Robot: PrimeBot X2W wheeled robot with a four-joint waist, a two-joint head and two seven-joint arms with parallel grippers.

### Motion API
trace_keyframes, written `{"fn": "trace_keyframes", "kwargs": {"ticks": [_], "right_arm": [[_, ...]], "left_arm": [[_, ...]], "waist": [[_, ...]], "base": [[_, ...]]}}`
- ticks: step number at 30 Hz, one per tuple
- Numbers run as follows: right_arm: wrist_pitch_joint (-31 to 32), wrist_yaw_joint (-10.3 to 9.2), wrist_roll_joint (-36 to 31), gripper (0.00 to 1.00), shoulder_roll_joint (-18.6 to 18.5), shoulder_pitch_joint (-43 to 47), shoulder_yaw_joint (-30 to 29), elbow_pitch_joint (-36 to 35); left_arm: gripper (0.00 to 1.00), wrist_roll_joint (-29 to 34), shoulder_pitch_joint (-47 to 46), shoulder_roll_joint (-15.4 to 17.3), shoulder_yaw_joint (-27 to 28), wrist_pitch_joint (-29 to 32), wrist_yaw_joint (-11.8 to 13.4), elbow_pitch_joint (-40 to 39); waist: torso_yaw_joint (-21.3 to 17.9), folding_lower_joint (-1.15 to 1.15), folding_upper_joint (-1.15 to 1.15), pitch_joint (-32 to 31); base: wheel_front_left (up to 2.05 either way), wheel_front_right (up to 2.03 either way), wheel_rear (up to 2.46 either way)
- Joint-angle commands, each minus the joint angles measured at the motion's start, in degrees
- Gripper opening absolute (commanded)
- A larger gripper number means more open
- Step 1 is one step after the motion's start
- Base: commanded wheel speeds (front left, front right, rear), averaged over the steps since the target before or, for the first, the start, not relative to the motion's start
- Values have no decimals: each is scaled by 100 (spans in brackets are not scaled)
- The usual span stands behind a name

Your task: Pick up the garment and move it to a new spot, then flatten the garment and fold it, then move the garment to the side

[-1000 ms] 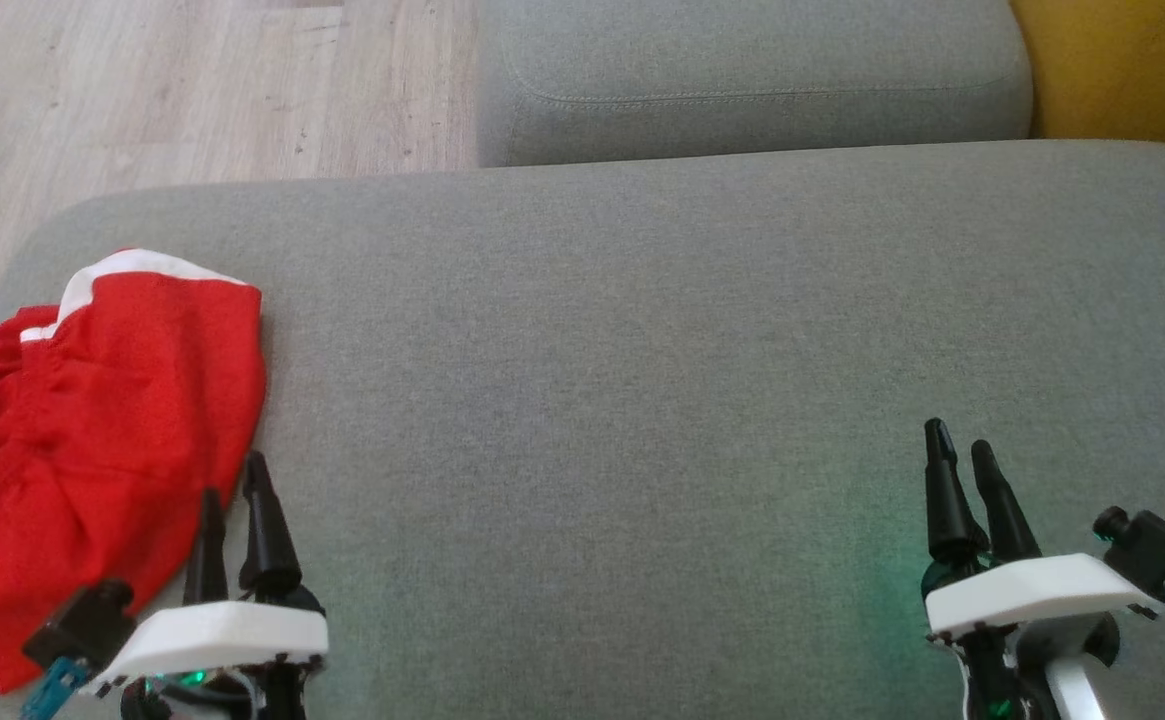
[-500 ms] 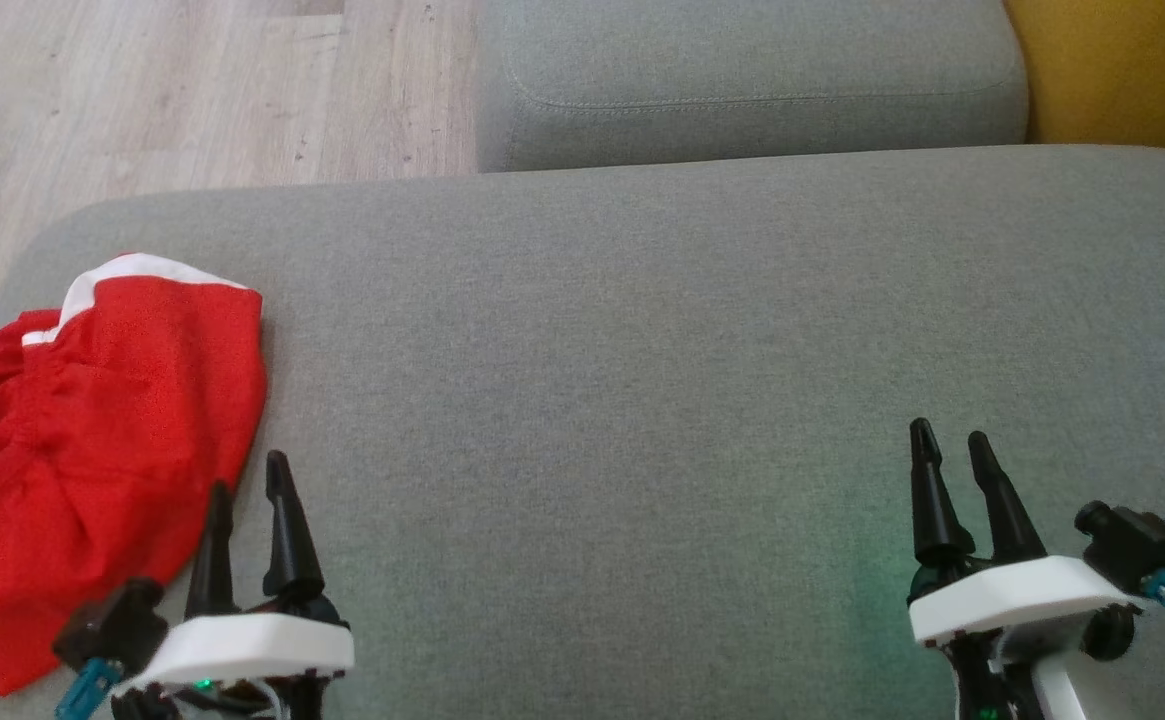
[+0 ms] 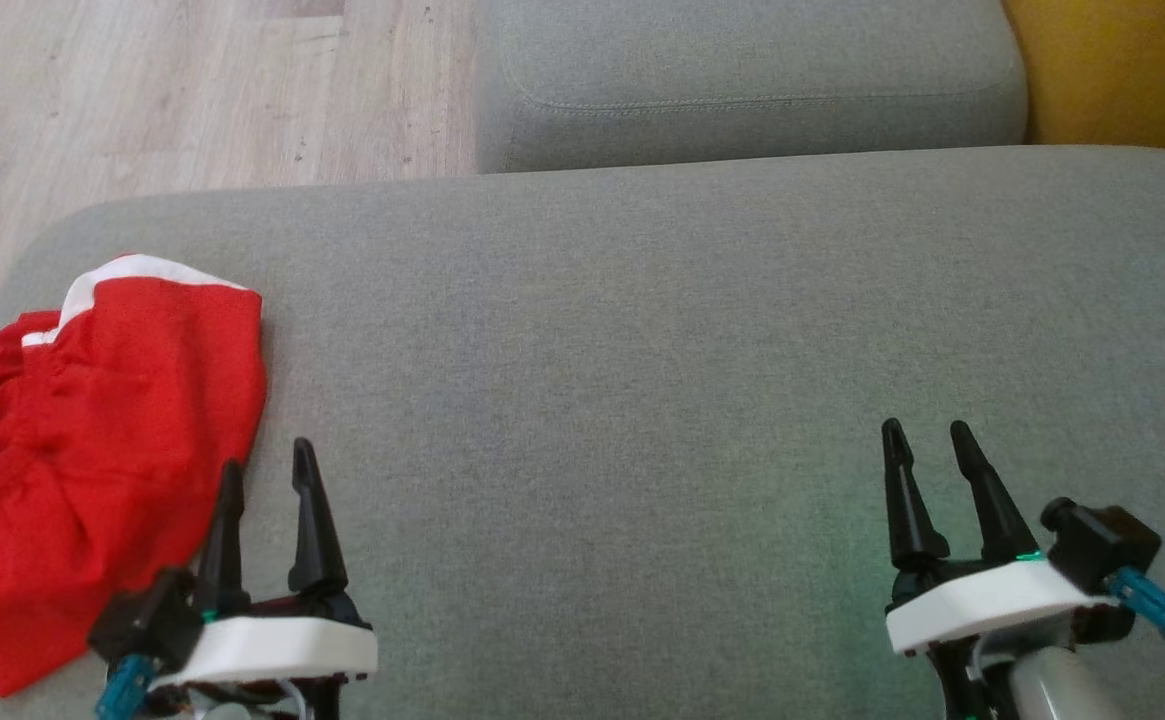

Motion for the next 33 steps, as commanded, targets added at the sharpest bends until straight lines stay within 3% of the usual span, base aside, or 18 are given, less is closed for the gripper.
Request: {"fn": "trace_keyframes", "kwargs": {"ticks": [1, 24, 33], "right_arm": [[-83, -3, -154, 100, -50, -245, 137, -227], [-489, -4, -1838, 100, -60, -260, 349, -224], [-533, -4, -1829, 100, -61, -260, 92, -48]], "left_arm": [[100, 156, -130, 53, 92, -76, 30, -237], [100, 1875, -88, 62, -187, -484, 186, -458], [100, 2018, -76, 63, -246, -528, 152, -291]], "waist": [[-1, 0, 0, 0], [51, 0, 0, 22], [64, 0, 0, 45]], "base": [[0, 0, 0], [0, 0, 0], [0, 0, 0]]}}
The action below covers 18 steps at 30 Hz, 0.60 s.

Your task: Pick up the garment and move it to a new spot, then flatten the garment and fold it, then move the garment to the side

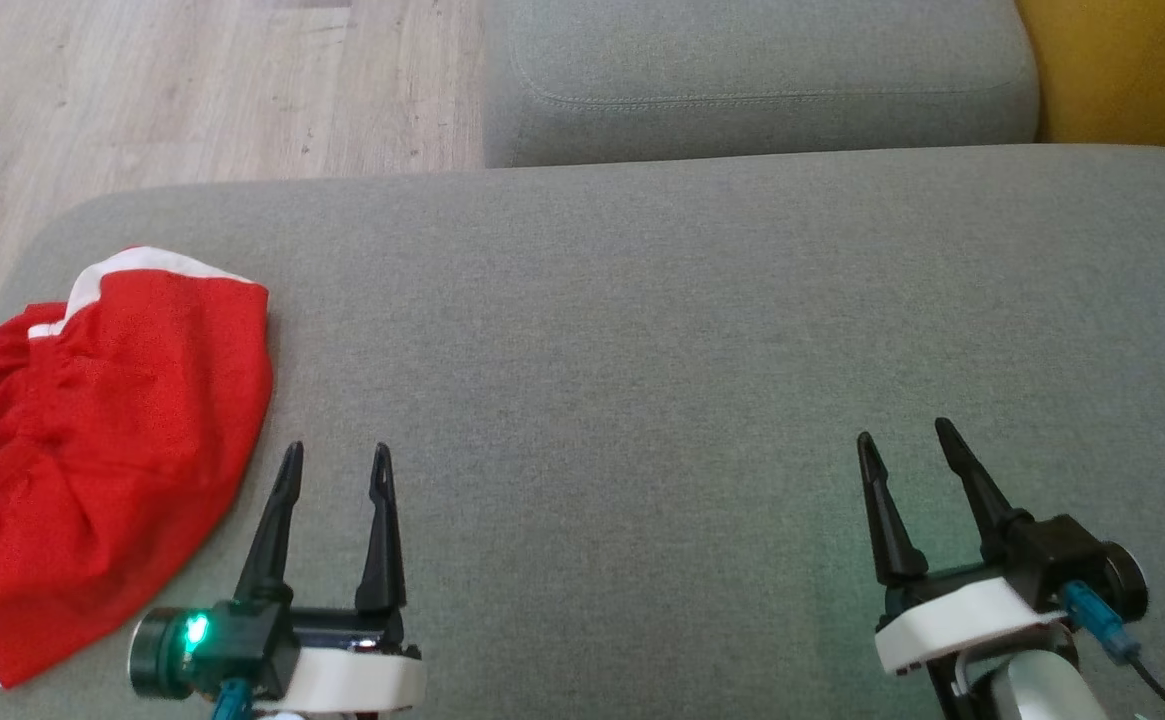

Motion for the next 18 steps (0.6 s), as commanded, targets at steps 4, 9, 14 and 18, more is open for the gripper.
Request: {"fn": "trace_keyframes", "kwargs": {"ticks": [4, 9, 14, 18], "right_arm": [[-78, -4, 23, 100, -52, -256, 83, -134], [-78, -4, 37, 100, -52, -258, 64, -128], [-78, -4, 5, 100, -52, -268, 97, -132], [-78, -4, -30, 100, -52, -279, 110, -136]], "left_arm": [[100, -34, -168, 45, 153, -53, -25, -69], [100, -60, -176, 45, 152, -54, -90, 8], [100, -28, -181, 45, 159, -54, -69, 35], [100, -16, -192, 45, 156, -54, -51, 59]], "waist": [[7, 0, 0, -1], [5, 0, 0, -3], [-1, 0, 0, 7], [-3, 0, 0, 19]], "base": [[0, 0, 0], [0, 0, 0], [0, 0, 0], [0, 0, 0]]}}
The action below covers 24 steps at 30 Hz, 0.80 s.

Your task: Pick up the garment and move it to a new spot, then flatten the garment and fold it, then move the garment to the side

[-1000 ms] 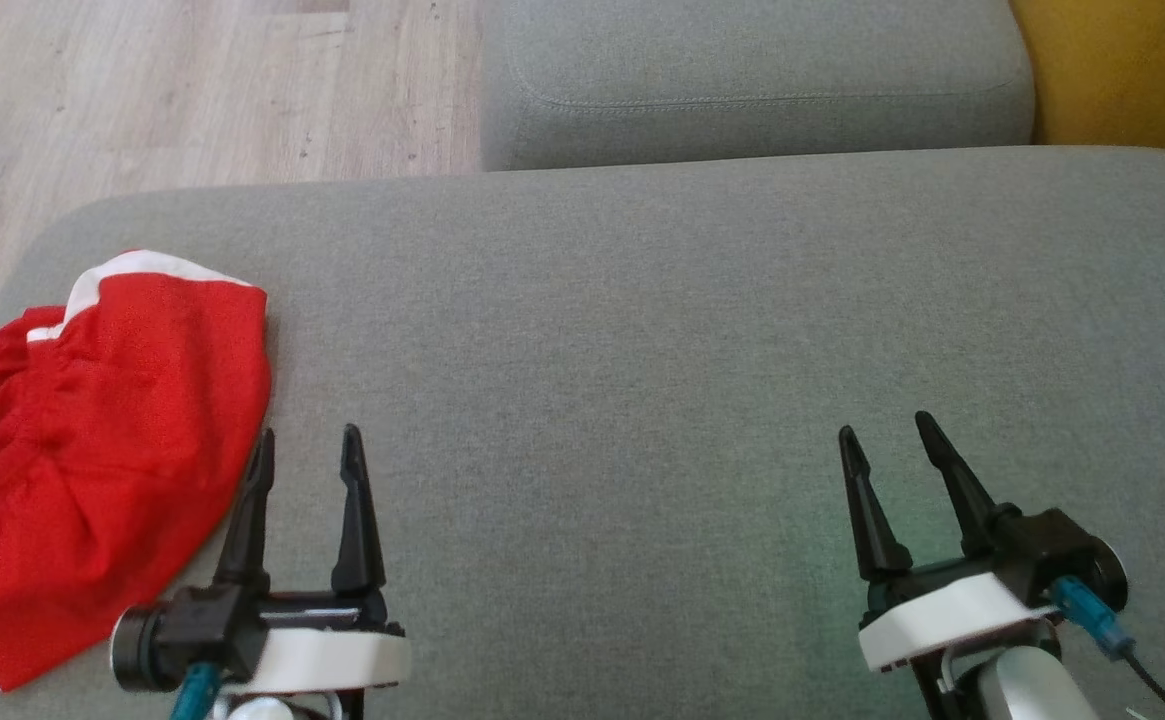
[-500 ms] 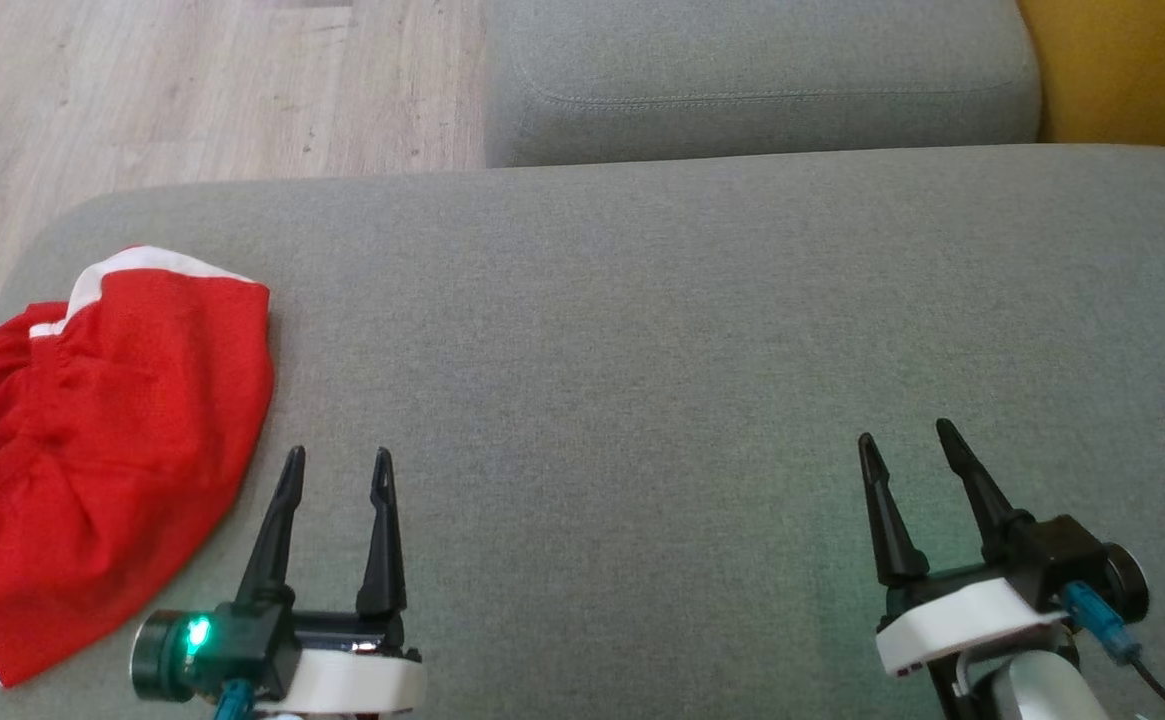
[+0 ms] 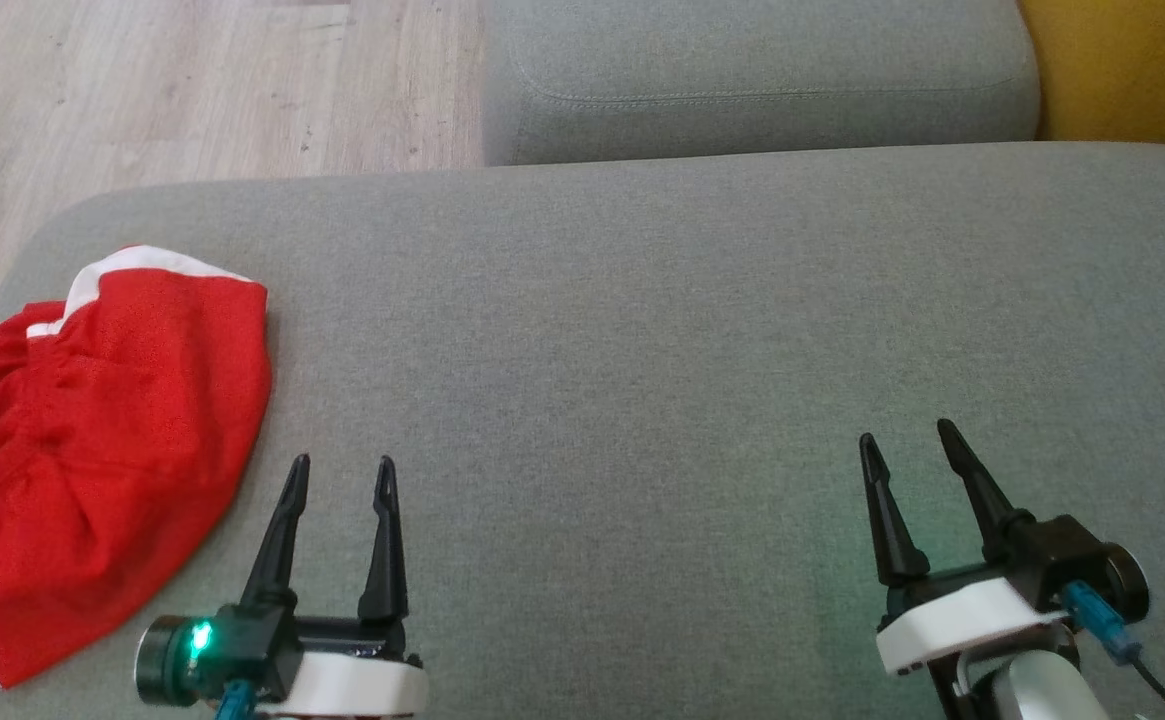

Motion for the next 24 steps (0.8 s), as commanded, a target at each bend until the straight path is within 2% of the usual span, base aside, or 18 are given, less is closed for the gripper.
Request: {"fn": "trace_keyframes", "kwargs": {"ticks": [1, 12, 24], "right_arm": [[-78, -4, -32, 100, -52, -278, 142, -168], [-78, -4, -100, 100, -52, -287, 156, -147], [-78, -4, -102, 100, -52, -307, 275, -156]], "left_arm": [[100, 37, -199, 41, 166, -54, 4, -160], [100, 34, -157, 41, 207, -54, 152, -70], [100, 51, -116, 41, 313, -54, 270, -105]], "waist": [[3, 0, 0, 2], [309, 0, 0, 12], [1218, 0, 0, 99]], "base": [[0, 0, 0], [0, 0, 0], [0, 0, 0]]}}
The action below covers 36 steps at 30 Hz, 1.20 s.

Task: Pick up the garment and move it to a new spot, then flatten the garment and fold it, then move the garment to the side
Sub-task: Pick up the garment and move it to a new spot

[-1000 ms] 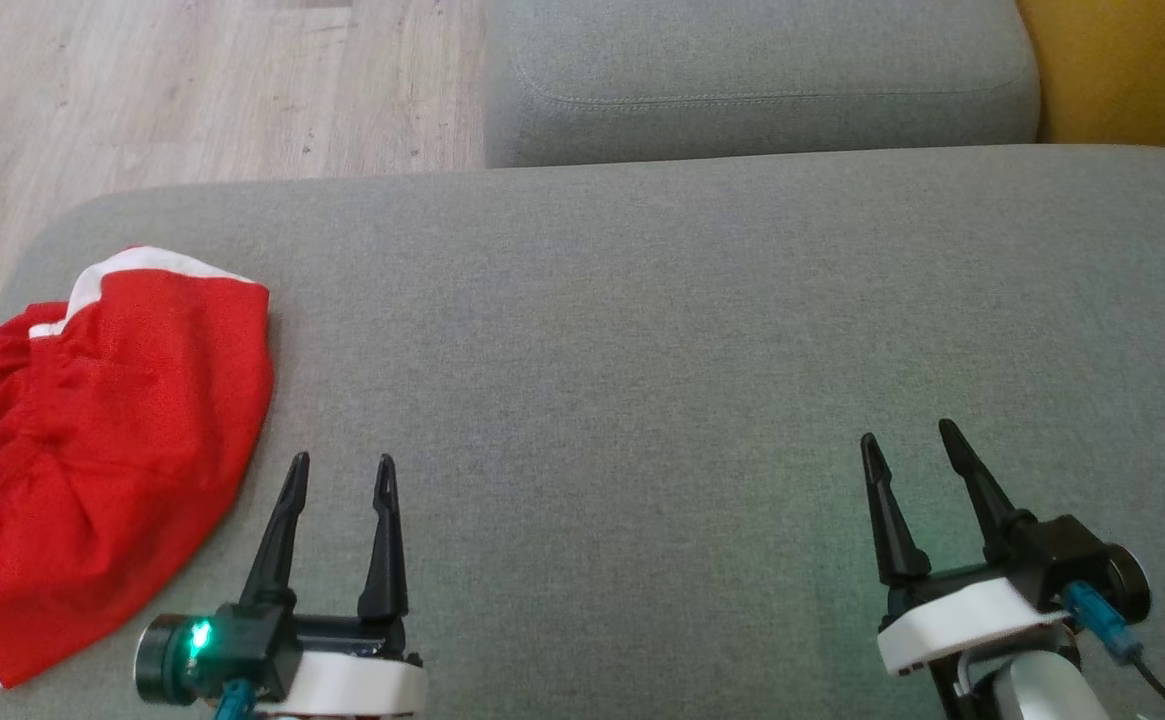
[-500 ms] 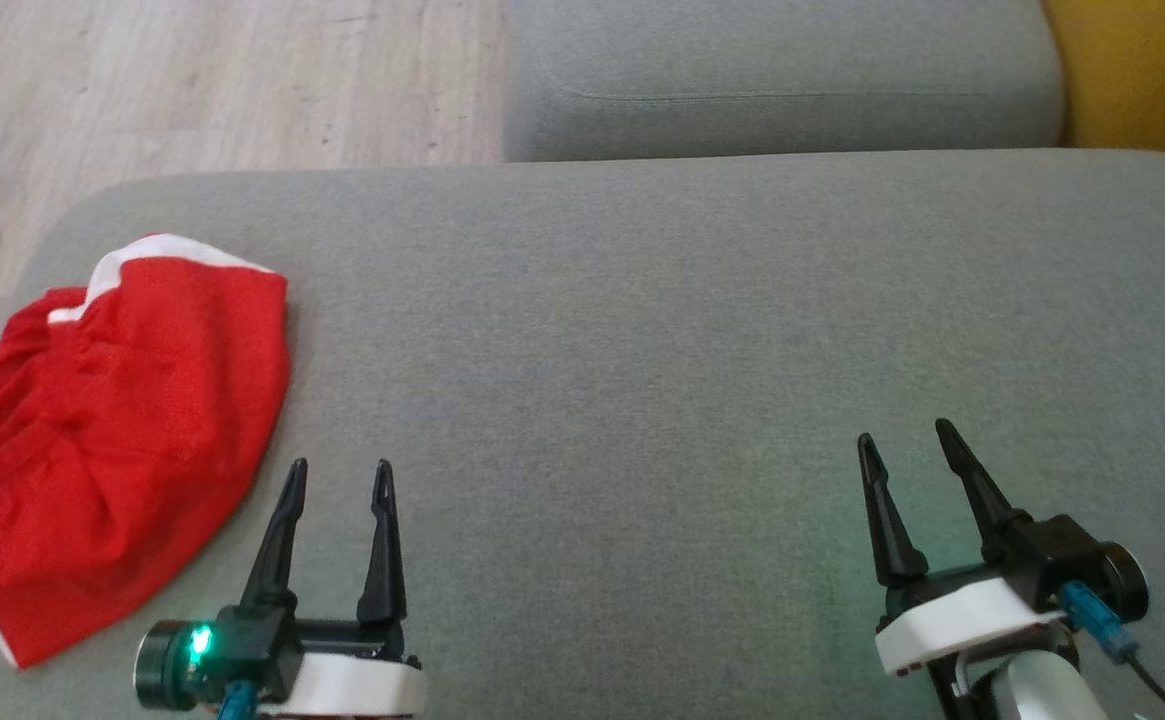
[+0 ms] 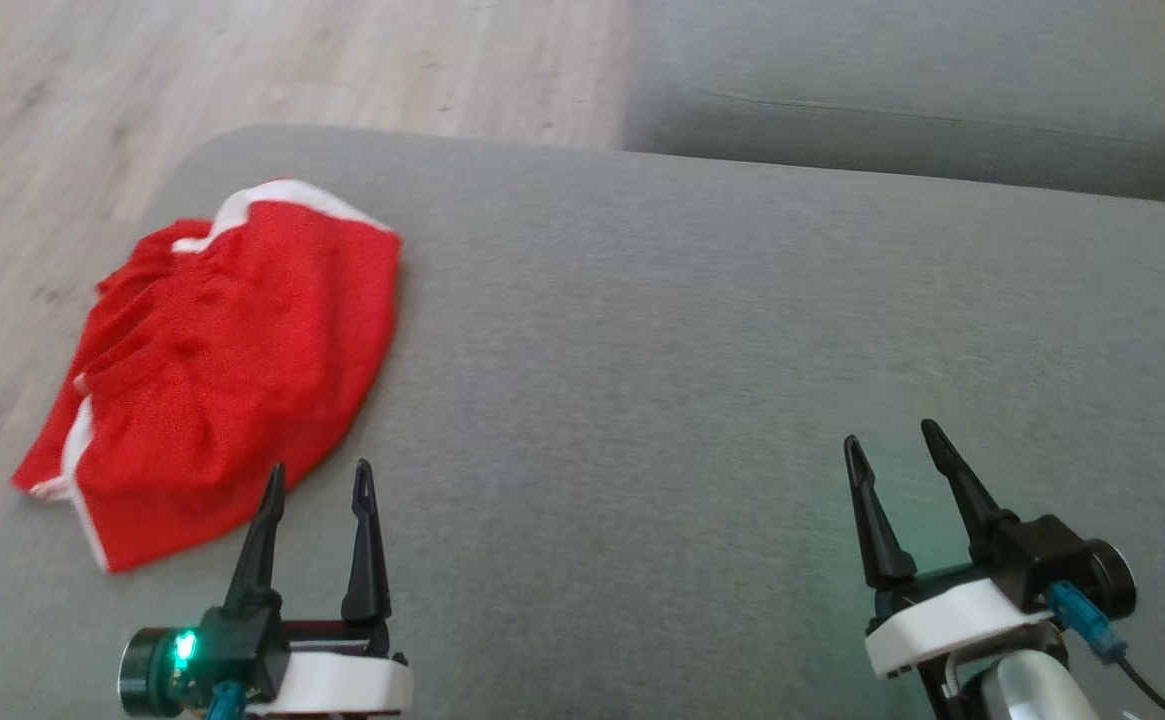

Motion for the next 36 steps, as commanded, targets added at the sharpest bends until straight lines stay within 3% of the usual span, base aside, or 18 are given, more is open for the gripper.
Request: {"fn": "trace_keyframes", "kwargs": {"ticks": [1, 21, 36], "right_arm": [[-78, -4, -44, 100, -51, -291, 159, -170], [-78, -4, -136, 100, -51, -257, 135, -137], [-78, -4, -471, 100, -51, -350, 49, -186]], "left_arm": [[100, 49, -128, 38, 192, -54, 19, -190], [100, -22, -96, 38, 209, -54, 71, -209], [100, -98, -484, 38, 361, -54, 55, -747]], "waist": [[293, 0, 0, 49], [1398, 0, 0, 104], [1490, 0, 0, 538]], "base": [[0, 0, 0], [0, 0, 0], [0, 0, 0]]}}
